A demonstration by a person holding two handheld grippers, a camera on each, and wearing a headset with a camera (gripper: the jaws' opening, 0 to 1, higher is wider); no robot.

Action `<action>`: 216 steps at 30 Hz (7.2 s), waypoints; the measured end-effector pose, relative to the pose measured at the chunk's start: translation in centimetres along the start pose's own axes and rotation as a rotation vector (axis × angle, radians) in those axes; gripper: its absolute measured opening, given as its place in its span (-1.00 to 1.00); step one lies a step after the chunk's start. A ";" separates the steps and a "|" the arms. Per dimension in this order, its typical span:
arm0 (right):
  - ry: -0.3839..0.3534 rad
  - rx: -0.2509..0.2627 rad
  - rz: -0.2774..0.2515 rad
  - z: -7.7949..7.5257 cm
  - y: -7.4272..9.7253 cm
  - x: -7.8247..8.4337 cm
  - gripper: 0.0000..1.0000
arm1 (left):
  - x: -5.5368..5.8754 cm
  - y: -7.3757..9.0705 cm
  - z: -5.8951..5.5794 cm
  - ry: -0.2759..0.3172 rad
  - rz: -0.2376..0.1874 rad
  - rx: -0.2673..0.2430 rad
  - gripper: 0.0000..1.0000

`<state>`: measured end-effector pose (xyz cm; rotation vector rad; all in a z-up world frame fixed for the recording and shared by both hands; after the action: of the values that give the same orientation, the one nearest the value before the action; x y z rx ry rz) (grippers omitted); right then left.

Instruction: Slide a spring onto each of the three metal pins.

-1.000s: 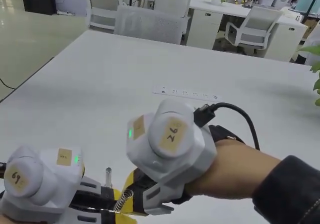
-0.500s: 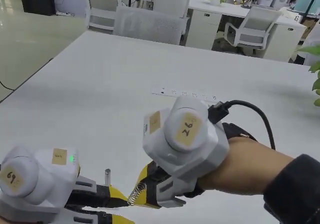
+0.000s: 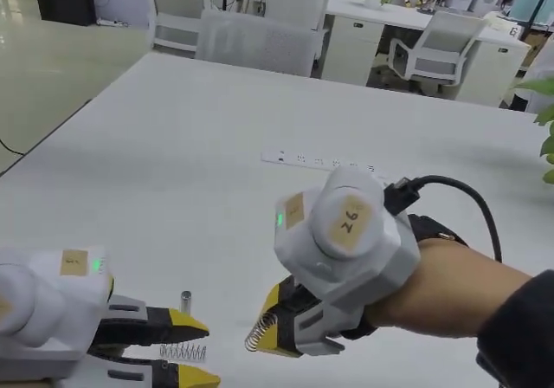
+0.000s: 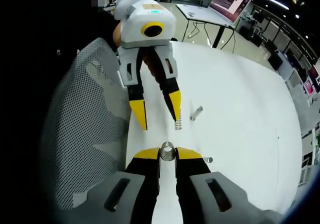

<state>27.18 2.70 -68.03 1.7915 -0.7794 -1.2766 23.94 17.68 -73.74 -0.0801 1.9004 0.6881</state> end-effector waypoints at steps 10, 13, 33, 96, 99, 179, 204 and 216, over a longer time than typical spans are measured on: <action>-0.027 0.011 0.008 -0.2 0.6 0.9 -0.84 | 0.1 0.9 0.1 0.023 -0.032 -0.037 -0.43; -0.036 0.016 0.008 -0.4 0.8 1.2 -0.84 | 0.3 1.3 0.3 0.031 -0.039 -0.049 -0.41; -0.083 0.056 0.026 -1.3 2.2 2.9 -0.84 | 1.1 3.3 1.1 0.078 -0.085 -0.135 -0.31; -0.108 0.022 0.124 -6.9 -3.2 5.3 -0.84 | 2.1 3.3 0.3 0.110 -0.098 -0.199 -0.29; -0.109 0.011 0.132 -7.0 -3.7 5.5 -0.84 | 2.1 3.3 0.3 0.111 -0.097 -0.199 -0.29; -0.238 -0.020 0.130 -3.2 -5.0 7.7 -0.78 | 2.2 2.8 0.1 0.093 -0.065 -0.175 -0.31; -0.097 -0.084 0.059 -1.9 -7.2 1.7 -0.79 | 2.2 3.0 0.1 0.088 -0.066 -0.190 -0.32; -0.075 -0.084 0.025 -2.8 -9.5 0.3 -0.79 | 2.4 3.0 0.2 0.096 -0.061 -0.194 -0.33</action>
<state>30.28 7.91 -75.82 1.6709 -0.7760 -1.3468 21.97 20.85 -74.56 -0.2973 1.9091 0.8385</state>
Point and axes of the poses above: the centre of the closed fingertips' face, and the gripper's own axes: y roughly backward along the fingers, z roughly to its left, x roughly out of its underside, the point moved 9 cm from there along y, roughly backward along the fingers, and after that the axes turned 11 degrees about y, right-handed, at the moved point
